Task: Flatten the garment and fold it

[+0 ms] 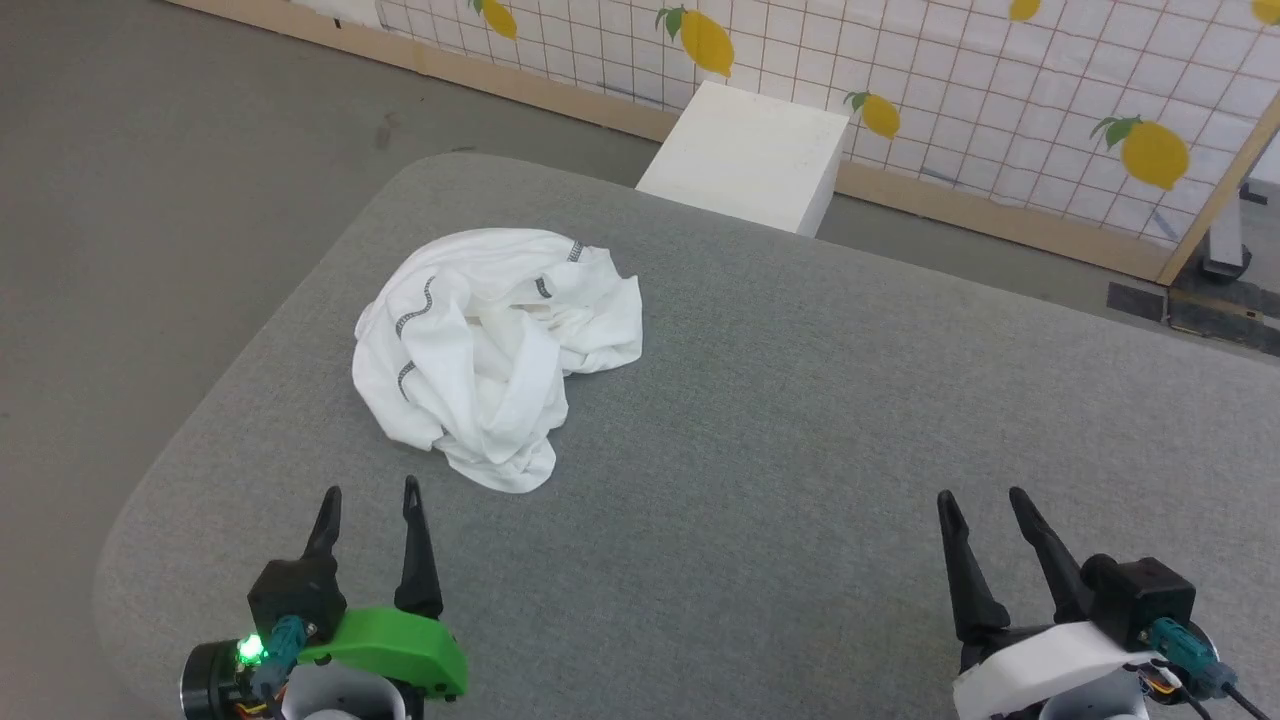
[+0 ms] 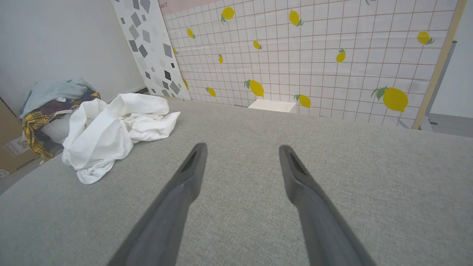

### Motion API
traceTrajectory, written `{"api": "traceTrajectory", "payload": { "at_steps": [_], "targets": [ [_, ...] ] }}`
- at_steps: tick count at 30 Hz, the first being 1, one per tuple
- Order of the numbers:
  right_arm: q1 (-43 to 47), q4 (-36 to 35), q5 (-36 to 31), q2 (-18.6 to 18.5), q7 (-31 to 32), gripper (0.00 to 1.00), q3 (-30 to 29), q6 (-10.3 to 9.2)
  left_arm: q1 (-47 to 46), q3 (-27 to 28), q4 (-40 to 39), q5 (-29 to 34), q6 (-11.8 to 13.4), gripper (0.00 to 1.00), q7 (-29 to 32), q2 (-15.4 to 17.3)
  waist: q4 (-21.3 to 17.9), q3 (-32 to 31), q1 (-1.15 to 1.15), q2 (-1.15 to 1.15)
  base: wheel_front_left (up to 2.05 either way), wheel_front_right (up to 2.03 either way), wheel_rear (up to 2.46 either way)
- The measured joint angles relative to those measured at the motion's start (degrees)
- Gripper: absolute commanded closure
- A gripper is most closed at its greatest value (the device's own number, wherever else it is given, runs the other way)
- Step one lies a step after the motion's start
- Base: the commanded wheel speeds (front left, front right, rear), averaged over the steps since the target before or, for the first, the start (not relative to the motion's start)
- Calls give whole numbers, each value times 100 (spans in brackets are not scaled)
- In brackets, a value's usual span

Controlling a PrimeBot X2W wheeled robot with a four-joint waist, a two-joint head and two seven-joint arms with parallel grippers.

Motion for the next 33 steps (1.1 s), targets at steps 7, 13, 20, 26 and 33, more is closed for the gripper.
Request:
{"api": "traceTrajectory", "payload": {
  "at_steps": [7,13,20,26,33],
  "targets": [
    [1,115,86,0,-102,0,19,0,1,7,67,-53,52,0,-107,0,57,23,0,0,0,0,0],
    [2,182,157,0,-188,0,20,0,-8,21,140,-131,92,0,-189,0,44,70,0,0,0,0,0],
    [-10,109,113,1,-169,0,23,0,-968,218,563,-501,-312,0,-182,67,-37,240,0,0,0,0,0],
    [-275,-229,-156,3,90,0,19,0,-2727,450,1703,-1192,-803,0,896,468,-190,614,0,0,0,0,0],
    [-476,-593,-386,4,325,0,-53,0,-3984,647,3045,-1792,-717,0,3004,839,-477,1241,0,0,0,0,0]
  ]
}}
